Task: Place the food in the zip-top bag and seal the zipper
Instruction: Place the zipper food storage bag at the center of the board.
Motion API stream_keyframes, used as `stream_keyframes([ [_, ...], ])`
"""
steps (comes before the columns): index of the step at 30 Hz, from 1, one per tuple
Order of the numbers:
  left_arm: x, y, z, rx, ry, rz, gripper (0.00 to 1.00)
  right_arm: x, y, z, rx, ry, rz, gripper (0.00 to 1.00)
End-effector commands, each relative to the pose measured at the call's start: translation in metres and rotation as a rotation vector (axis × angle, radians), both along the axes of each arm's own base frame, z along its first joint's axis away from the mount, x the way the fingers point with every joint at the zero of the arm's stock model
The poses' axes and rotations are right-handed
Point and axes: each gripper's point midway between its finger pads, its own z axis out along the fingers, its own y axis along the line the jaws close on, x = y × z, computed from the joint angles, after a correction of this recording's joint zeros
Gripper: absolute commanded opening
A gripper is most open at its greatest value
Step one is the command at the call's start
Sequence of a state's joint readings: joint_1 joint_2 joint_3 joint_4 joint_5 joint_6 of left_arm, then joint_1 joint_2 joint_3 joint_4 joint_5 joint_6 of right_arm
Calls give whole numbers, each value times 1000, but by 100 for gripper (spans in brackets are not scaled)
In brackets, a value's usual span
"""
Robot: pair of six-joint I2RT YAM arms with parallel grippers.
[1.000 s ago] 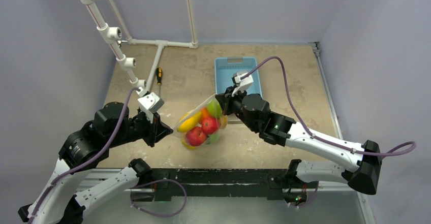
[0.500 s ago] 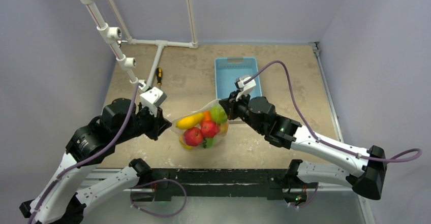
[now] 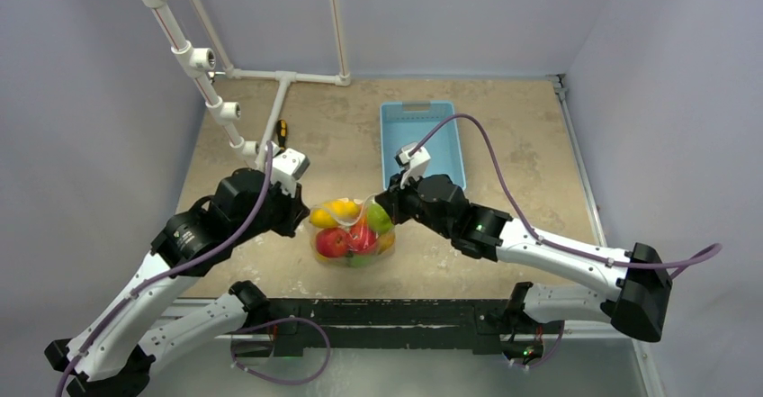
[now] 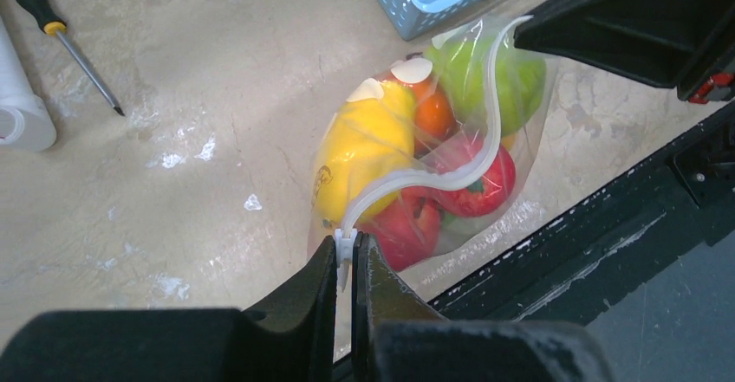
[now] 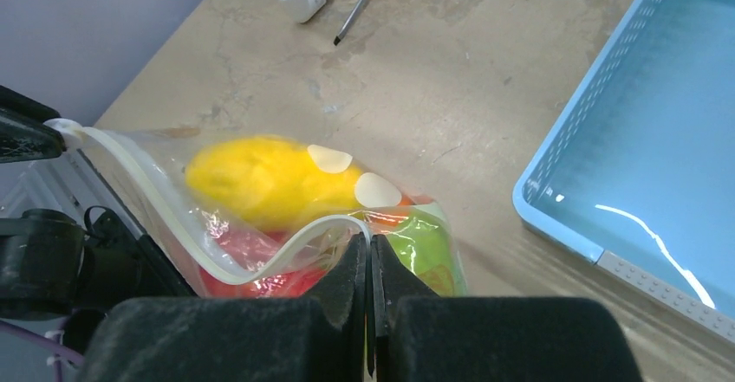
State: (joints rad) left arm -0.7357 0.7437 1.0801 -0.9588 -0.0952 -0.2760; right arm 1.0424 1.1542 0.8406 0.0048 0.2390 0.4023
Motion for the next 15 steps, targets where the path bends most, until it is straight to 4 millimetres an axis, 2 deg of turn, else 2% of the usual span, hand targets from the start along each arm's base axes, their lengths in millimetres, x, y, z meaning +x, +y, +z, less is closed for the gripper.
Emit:
stream_keyframes([
  [1,17,-5,13,-43,-66,56,0,-6,12,10,62,14,41,0],
  [4,21,-3,11,-25,-68,73,0,-4,11,11,56,19,21,12],
  [7,23,0,10,-13,-73,84,11,-3,7,21,67,9,8,26],
  [15,25,10,27,-27,-137,122,33,7,-5,60,115,-79,-55,44],
])
